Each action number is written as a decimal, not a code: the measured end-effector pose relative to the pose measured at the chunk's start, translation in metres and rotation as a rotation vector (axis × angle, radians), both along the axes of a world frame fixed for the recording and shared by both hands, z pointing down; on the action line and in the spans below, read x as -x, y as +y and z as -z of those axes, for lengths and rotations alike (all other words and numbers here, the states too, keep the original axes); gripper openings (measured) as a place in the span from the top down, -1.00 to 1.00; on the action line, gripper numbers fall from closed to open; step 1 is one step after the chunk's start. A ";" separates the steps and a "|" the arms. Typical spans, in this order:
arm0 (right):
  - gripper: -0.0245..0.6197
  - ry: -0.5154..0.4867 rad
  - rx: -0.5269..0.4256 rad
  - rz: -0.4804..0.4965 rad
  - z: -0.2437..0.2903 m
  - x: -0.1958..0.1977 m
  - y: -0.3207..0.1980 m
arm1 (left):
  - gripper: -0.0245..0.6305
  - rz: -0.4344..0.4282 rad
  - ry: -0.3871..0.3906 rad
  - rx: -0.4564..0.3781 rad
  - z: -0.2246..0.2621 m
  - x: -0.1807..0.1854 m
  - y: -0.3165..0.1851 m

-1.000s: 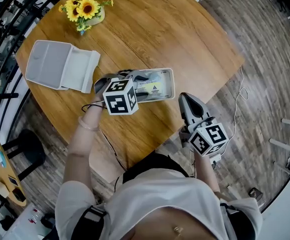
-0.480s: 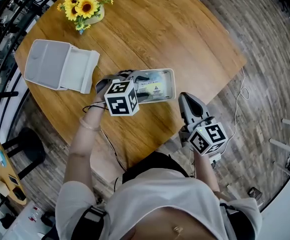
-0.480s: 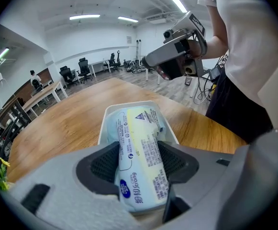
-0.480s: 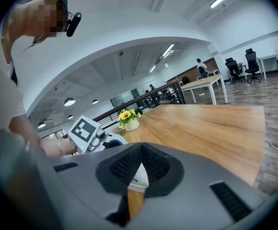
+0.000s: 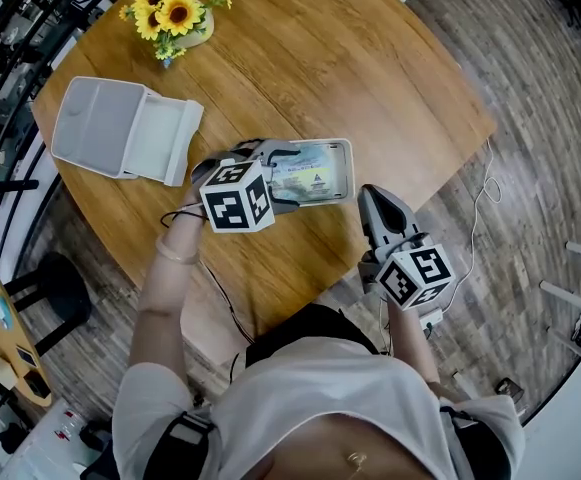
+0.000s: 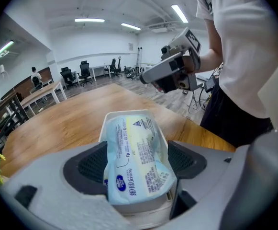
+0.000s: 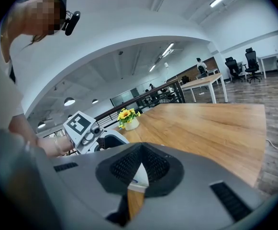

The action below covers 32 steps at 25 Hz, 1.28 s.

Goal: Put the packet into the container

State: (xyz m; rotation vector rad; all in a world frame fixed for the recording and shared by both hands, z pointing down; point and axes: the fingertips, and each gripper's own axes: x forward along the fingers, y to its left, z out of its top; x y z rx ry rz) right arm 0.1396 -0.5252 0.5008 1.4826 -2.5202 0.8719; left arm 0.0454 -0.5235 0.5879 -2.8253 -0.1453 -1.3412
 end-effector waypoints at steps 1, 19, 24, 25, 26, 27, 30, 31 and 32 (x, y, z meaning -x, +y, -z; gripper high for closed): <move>0.89 0.001 -0.001 0.000 0.001 0.000 0.000 | -0.24 0.015 0.018 -0.001 0.006 0.000 0.000; 0.89 0.009 -0.205 0.041 0.067 0.034 0.002 | -0.24 0.840 0.598 -0.389 0.160 0.042 -0.021; 0.89 -0.025 -0.271 0.066 0.087 0.054 0.003 | -0.23 0.975 0.691 -0.398 0.174 0.045 -0.008; 0.89 -0.028 -0.279 0.067 0.089 0.057 0.002 | -0.23 0.991 0.689 -0.425 0.176 0.046 -0.007; 0.89 -0.029 -0.285 0.066 0.090 0.059 0.002 | -0.23 1.009 0.685 -0.460 0.178 0.046 -0.007; 0.89 -0.027 -0.290 0.063 0.091 0.061 0.002 | -0.23 1.030 0.685 -0.492 0.181 0.048 -0.007; 0.89 -0.023 -0.306 0.041 0.095 0.063 0.000 | -0.09 1.116 0.719 -0.531 0.186 0.054 -0.007; 0.89 -0.021 -0.315 0.034 0.096 0.064 0.000 | 0.07 1.143 0.731 -0.533 0.187 0.056 -0.007; 0.89 -0.021 -0.324 0.032 0.099 0.065 0.000 | 0.23 1.165 0.739 -0.536 0.188 0.057 -0.007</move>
